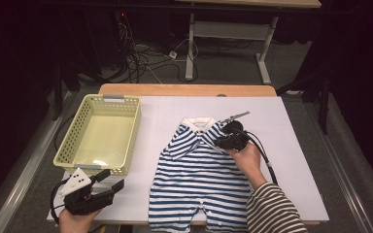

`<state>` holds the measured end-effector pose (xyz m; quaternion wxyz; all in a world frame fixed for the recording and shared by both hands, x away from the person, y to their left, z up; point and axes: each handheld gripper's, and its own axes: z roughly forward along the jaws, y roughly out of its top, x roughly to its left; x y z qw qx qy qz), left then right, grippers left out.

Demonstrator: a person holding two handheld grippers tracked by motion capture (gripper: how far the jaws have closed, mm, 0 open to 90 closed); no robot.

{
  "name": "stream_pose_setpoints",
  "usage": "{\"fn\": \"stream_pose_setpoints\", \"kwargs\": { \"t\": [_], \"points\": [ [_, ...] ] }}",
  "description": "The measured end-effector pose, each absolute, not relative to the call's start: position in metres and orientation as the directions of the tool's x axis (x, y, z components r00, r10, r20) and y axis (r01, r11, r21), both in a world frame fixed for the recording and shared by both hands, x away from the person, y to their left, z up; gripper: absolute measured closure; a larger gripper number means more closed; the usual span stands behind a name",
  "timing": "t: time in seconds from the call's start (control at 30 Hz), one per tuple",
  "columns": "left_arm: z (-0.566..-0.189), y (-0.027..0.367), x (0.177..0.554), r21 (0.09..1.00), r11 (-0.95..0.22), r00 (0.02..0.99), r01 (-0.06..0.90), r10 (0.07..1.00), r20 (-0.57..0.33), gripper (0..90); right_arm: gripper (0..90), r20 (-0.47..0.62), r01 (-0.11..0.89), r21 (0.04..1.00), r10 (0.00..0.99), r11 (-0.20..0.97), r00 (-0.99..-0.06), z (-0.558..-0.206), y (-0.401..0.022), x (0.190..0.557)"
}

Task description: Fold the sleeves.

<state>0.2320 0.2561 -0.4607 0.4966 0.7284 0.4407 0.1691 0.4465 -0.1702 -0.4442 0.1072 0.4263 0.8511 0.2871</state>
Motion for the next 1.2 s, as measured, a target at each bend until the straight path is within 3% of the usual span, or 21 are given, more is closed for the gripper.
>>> {"fn": "stream_pose_setpoints", "kwargs": {
  "t": [0.17, 0.53, 1.2],
  "points": [
    [-0.461, 0.256, 0.232, 0.872, -0.119, 0.554, 0.476, 0.81, -0.192, 33.0, 64.7, 0.077, 0.664, 0.598, 0.793, 0.448, -0.605, -0.443, -0.179, 0.442],
    [-0.461, 0.257, 0.233, 0.872, -0.109, 0.548, 0.477, 0.813, -0.198, 33.0, 55.3, 0.08, 0.65, 0.646, 0.812, 0.4, -0.578, -0.43, -0.205, 0.428],
    [-0.461, 0.256, 0.233, 0.872, -0.113, 0.547, 0.477, 0.814, -0.194, 33.0, 47.7, 0.074, 0.618, 0.704, 0.829, 0.35, -0.554, -0.424, -0.234, 0.399]
  ]
}}
